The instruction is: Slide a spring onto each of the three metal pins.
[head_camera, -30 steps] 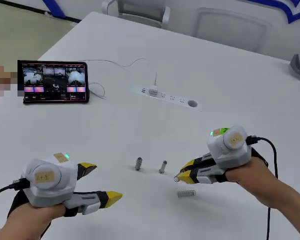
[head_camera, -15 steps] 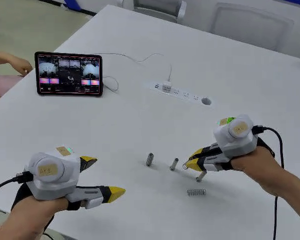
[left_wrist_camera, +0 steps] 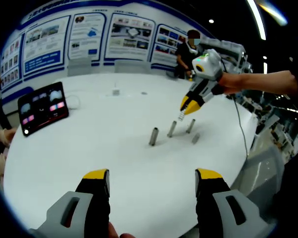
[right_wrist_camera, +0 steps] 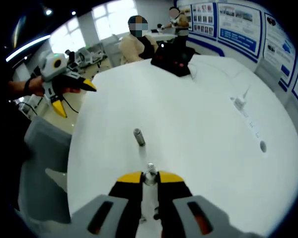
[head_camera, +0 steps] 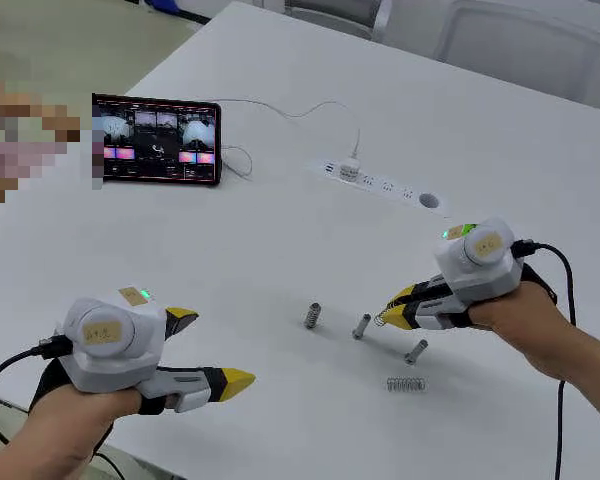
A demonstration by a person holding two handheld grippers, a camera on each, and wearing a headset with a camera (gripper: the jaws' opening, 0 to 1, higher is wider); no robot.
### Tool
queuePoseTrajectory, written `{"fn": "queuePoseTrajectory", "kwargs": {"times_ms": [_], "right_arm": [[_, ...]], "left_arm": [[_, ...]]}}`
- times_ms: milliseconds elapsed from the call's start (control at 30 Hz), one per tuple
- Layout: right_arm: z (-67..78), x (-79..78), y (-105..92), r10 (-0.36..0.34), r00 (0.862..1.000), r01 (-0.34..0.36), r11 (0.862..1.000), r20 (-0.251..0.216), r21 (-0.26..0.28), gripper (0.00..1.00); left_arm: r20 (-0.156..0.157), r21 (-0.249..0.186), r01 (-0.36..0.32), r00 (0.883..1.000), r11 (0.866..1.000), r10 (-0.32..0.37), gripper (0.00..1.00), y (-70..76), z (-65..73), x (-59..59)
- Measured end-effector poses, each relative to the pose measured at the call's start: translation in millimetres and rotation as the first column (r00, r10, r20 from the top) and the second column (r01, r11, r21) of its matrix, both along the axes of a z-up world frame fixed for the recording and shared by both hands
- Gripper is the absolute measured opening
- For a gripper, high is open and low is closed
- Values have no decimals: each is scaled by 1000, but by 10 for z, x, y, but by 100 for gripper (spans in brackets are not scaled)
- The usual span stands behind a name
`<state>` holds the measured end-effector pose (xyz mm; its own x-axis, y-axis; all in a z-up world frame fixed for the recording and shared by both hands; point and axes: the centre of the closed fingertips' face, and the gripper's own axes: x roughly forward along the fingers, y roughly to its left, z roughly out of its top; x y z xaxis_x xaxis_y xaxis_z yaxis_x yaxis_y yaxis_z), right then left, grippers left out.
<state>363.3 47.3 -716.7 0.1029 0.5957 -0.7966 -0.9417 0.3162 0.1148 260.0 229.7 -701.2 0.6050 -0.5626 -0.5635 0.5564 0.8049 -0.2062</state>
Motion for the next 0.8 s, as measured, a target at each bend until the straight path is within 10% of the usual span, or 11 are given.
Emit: {"fn": "queuePoseTrajectory", "kwargs": {"times_ms": [800], "right_arm": [[-137,18,122,29,1000,-29,999,-6,-22,13]], "left_arm": [[-16,-5,-7,1000,1000,7,70,22,-47,-53]]}}
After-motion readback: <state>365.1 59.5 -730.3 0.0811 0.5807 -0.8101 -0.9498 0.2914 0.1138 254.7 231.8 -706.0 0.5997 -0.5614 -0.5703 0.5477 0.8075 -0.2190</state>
